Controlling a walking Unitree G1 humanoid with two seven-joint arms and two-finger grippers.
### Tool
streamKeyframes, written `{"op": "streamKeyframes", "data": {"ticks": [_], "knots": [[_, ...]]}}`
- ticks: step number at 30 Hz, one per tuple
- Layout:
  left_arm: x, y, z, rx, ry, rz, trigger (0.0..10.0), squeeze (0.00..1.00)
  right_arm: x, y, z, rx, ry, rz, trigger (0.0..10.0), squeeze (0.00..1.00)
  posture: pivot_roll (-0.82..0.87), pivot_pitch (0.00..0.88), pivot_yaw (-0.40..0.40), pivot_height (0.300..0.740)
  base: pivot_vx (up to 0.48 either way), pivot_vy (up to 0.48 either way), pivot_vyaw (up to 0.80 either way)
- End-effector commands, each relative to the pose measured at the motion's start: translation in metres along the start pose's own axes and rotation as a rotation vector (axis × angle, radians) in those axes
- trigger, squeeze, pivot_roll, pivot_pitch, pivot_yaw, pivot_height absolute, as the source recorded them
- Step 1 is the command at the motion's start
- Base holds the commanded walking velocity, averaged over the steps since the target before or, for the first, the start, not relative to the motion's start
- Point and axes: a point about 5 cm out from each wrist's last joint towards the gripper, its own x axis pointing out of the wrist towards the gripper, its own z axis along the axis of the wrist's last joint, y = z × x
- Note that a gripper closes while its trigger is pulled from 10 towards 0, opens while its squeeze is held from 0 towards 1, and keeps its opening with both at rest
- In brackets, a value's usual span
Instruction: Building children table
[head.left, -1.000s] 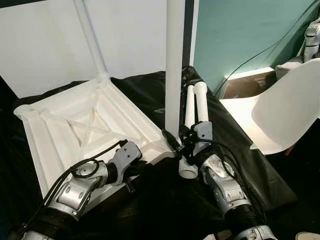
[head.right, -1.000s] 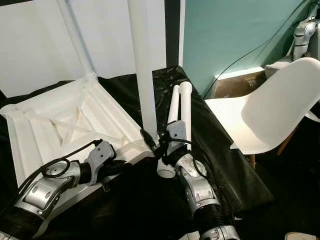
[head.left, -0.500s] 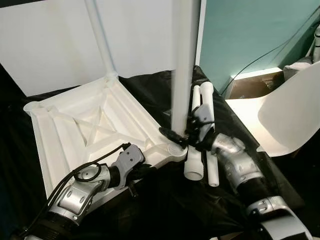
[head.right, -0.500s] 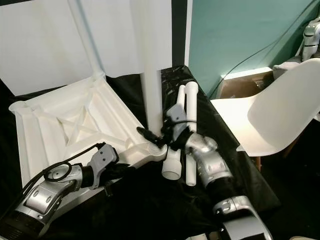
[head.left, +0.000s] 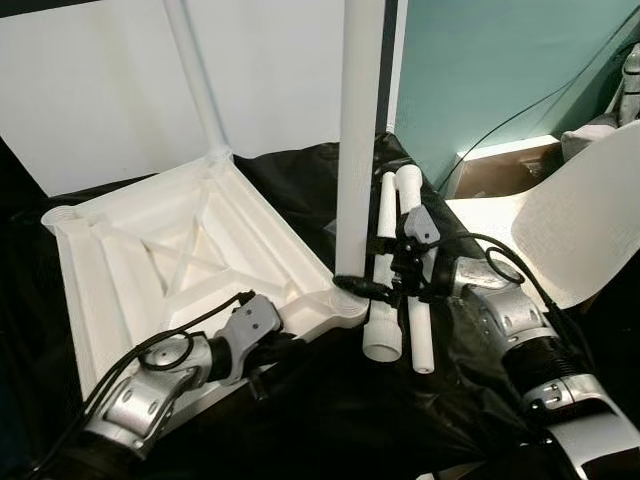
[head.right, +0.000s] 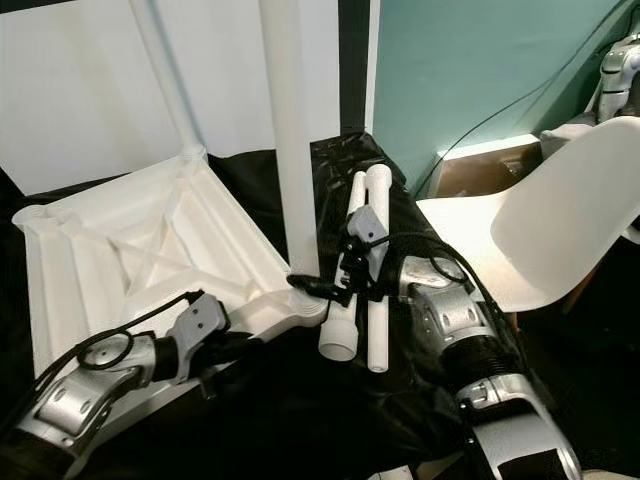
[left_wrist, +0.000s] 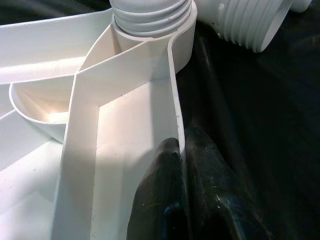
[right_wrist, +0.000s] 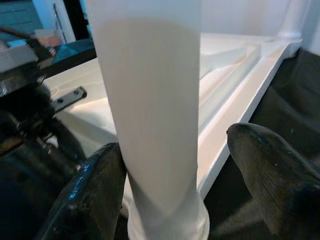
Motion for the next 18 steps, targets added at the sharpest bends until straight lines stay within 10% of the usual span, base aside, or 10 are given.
{"op": "streamKeyframes", "data": {"ticks": [1,3,4,5,6,18], "knots": [[-0.008,-0.027,-0.052,-0.173,0.203,-0.202,10.0,0.00,-0.004,-0.005,-0.001,-0.001,0.019,0.013,10.0,0.00,0.03,0.000,0.037,0.740,0.000,0.000,0.00],[-0.008,-0.027,-0.052,-0.173,0.203,-0.202,10.0,0.00,-0.004,-0.005,-0.001,-0.001,0.019,0.013,10.0,0.00,0.03,0.000,0.037,0.740,0.000,0.000,0.00],[-0.011,-0.029,-0.054,-0.184,0.206,-0.211,10.0,0.00,-0.004,-0.006,-0.003,0.006,0.024,0.033,3.6,0.00,0.04,0.000,0.035,0.740,0.000,0.000,0.00],[-0.011,-0.029,-0.054,-0.184,0.206,-0.211,10.0,0.00,-0.004,-0.006,-0.003,0.006,0.024,0.033,3.6,0.00,0.04,0.000,0.035,0.740,0.000,0.000,0.00],[-0.014,-0.029,-0.056,-0.188,0.207,-0.204,10.0,0.00,-0.004,-0.006,-0.004,0.015,0.023,0.058,0.0,0.00,0.04,0.000,0.034,0.740,0.000,0.000,0.00],[-0.007,-0.011,-0.039,-0.084,0.073,-0.046,10.0,0.00,-0.001,0.000,-0.005,0.040,0.006,0.126,0.0,0.00,0.05,0.000,0.031,0.740,0.000,0.000,0.00]]}}
